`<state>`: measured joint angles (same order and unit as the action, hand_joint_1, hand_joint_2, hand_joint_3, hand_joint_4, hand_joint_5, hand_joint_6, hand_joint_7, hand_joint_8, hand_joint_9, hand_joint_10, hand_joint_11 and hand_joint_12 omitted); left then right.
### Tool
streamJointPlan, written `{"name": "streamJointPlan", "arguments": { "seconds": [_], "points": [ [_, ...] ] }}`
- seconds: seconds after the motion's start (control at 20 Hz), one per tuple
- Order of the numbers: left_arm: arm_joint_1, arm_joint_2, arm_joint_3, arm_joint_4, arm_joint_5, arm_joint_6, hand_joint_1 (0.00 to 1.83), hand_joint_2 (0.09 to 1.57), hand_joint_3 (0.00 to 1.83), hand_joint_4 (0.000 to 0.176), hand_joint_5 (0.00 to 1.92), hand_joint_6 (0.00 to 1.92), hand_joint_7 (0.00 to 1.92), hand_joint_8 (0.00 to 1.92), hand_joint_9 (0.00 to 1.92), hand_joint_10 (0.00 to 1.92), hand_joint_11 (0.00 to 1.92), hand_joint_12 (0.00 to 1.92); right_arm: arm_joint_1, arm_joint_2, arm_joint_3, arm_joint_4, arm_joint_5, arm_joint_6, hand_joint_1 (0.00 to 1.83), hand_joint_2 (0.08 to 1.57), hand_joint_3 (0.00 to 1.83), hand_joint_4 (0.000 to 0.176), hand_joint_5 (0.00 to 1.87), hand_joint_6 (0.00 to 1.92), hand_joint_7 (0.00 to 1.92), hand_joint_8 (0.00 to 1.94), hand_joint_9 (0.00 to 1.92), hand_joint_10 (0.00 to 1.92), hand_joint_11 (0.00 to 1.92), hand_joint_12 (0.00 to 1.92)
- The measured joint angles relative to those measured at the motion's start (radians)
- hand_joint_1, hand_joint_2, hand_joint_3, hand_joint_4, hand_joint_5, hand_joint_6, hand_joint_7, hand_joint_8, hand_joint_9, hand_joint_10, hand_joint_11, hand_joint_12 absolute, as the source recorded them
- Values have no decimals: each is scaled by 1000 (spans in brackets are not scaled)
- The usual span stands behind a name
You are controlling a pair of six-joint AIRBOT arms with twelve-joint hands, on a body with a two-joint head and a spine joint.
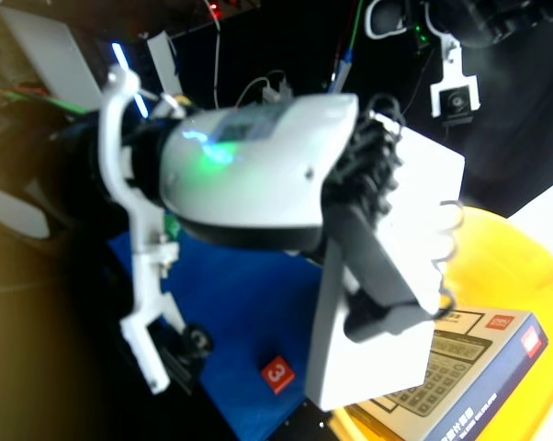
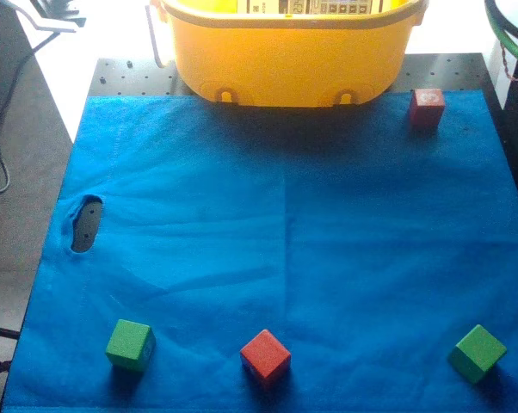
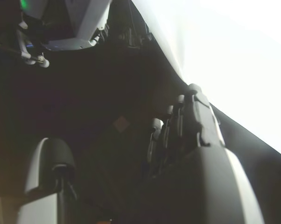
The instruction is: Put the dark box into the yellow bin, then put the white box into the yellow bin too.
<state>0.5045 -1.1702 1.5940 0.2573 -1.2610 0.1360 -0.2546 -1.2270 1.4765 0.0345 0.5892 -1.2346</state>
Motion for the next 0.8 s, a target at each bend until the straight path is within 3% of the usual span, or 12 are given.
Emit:
{"name": "streamJointPlan", "arguments": {
  "seconds": [0.05,0.1,0.15,0.2,0.25,0.3,0.35,0.5,0.55,0.6,0.75,0.8],
  "points": [
    [0,0,0,0,-1,0,868,924,0,36,147,6,67,2,28,3,0,0,0,-6,8,1,-7,3,1287,1040,0,0,1139,634,1173,750,1289,874,1087,1368],
    [0,0,0,-1,-2,0,850,939,0,34,140,2,67,2,25,1,0,0,0,-13,14,7,-12,4,1285,1057,0,0,1070,647,1172,844,1150,683,900,1228],
    [0,0,0,-1,-1,0,854,932,0,57,130,0,65,1,21,0,0,0,0,-23,27,2,-12,23,1265,1074,5,0,973,836,1164,827,1095,446,832,1095],
    [0,-2,0,-1,-1,0,858,929,0,58,128,0,64,0,28,3,0,0,0,-35,43,3,-19,39,1176,986,0,0,767,303,880,291,914,169,619,851],
    [0,-2,0,-3,-2,0,858,929,0,58,128,0,64,0,28,3,0,0,-1,-39,50,4,-25,50,1176,986,0,0,767,303,880,291,914,169,619,851],
    [0,-5,0,-3,-2,0,887,913,0,44,120,3,46,0,14,0,0,0,-7,-45,60,1,-32,68,1044,890,1,42,646,17,706,18,695,9,487,346],
    [0,-5,0,-2,-1,0,881,912,0,33,121,3,51,2,27,6,0,0,-8,-46,61,2,-43,71,1001,865,2,59,616,6,659,6,627,1,466,194],
    [0,-8,0,-3,-2,0,883,963,8,3,94,0,30,0,8,0,0,0,-8,-47,70,0,-40,87,999,867,3,26,589,2,597,0,542,0,404,122],
    [0,-11,-1,-2,0,0,897,950,2,8,102,5,32,2,8,1,0,0,-8,-47,74,2,-41,91,1018,868,3,8,588,2,593,0,538,0,392,116],
    [0,-12,-1,-1,-1,0,855,955,4,26,88,1,13,0,1,0,0,0,-8,-47,74,3,-42,94,1007,865,1,12,590,2,589,0,534,0,389,114],
    [0,-12,-1,-3,-1,0,873,946,0,0,106,7,39,10,30,10,0,0,-8,-47,74,3,-42,97,943,869,3,31,562,0,575,0,515,2,365,103],
    [0,-12,-1,-3,-1,0,906,957,2,0,94,1,32,6,20,5,0,0,-8,-46,74,2,-42,98,963,869,2,15,557,0,574,0,539,11,378,110]
  ]
}}
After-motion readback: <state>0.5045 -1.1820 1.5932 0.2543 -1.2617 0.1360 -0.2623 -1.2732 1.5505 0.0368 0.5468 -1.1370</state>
